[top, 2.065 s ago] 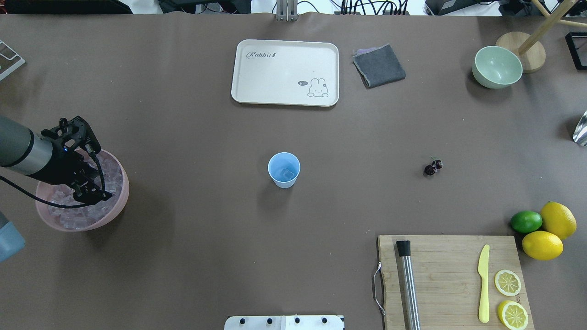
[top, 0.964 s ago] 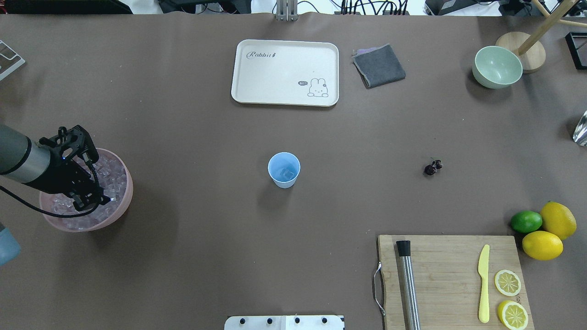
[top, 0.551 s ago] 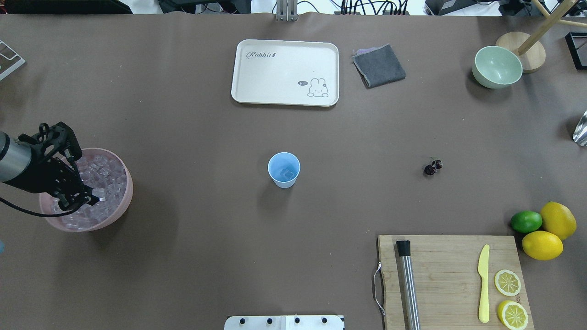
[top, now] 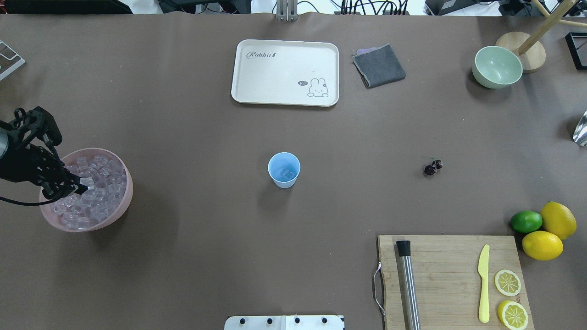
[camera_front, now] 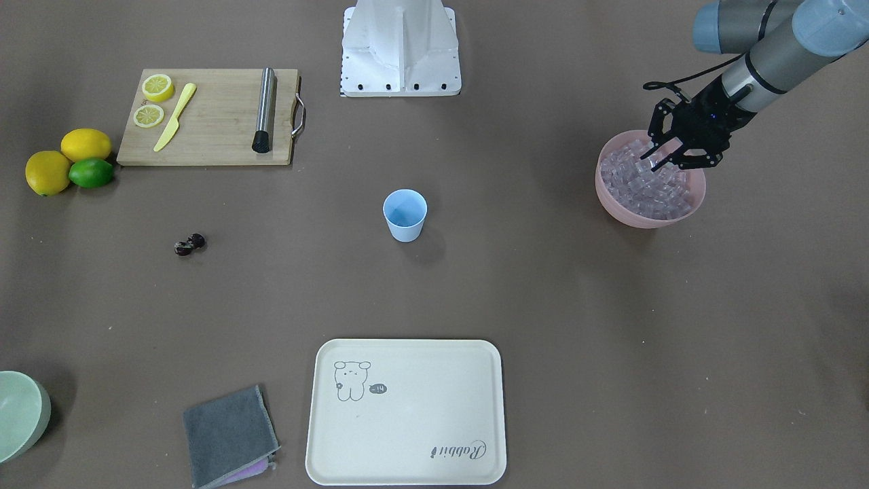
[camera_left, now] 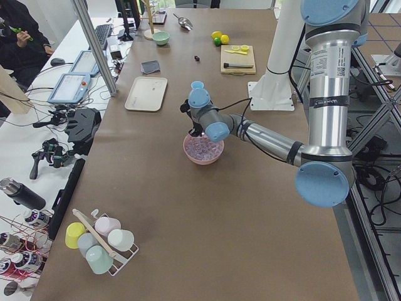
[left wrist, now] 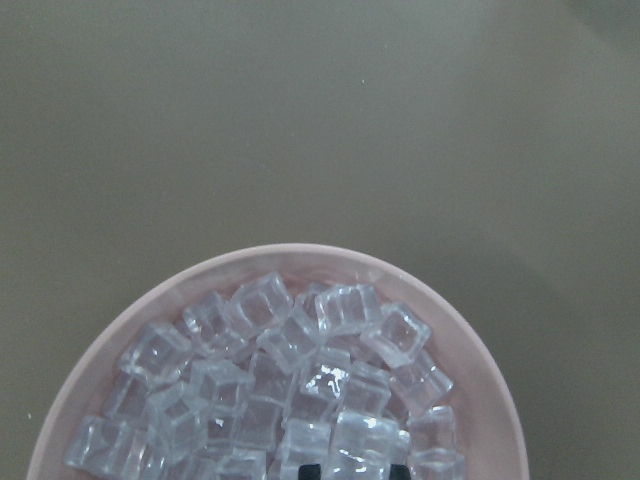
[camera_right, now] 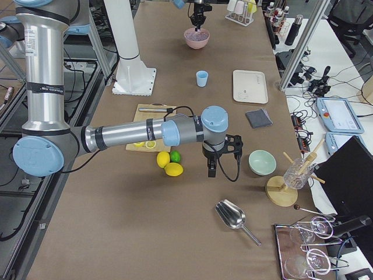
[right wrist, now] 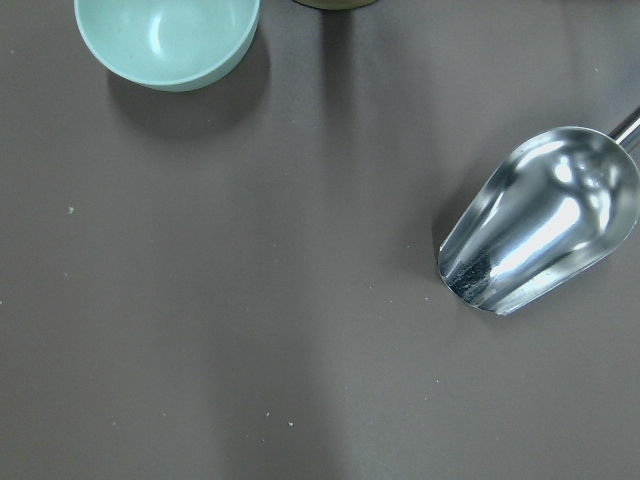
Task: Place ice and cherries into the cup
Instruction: 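Carry the ice cube with the left gripper over the light-blue cup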
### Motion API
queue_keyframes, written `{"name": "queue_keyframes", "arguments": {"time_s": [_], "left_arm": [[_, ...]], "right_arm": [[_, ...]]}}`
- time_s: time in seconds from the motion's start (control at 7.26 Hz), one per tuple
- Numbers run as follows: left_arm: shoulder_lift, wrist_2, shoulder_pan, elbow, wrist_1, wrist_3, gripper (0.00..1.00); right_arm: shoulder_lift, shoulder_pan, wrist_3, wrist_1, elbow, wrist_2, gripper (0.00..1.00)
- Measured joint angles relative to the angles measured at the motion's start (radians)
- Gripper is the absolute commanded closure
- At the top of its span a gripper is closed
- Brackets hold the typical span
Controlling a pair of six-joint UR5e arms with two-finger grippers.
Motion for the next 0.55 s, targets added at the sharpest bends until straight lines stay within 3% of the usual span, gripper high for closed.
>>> {"name": "queue_keyframes", "arguments": {"time_s": [0.28, 0.55], "left_arm": [[-0.127, 0.023, 0.003, -0.015, 0.001, -0.197, 1.00], [-0.287, 0.134, 0.084, 0.003, 0.007, -0.405, 1.00]], "right_arm": [[0.017, -0.010, -0.003, 0.000, 0.005, 0.010, 0.00], [0.029, -0.012, -0.015, 0.000, 0.002, 0.010, 0.00]]}}
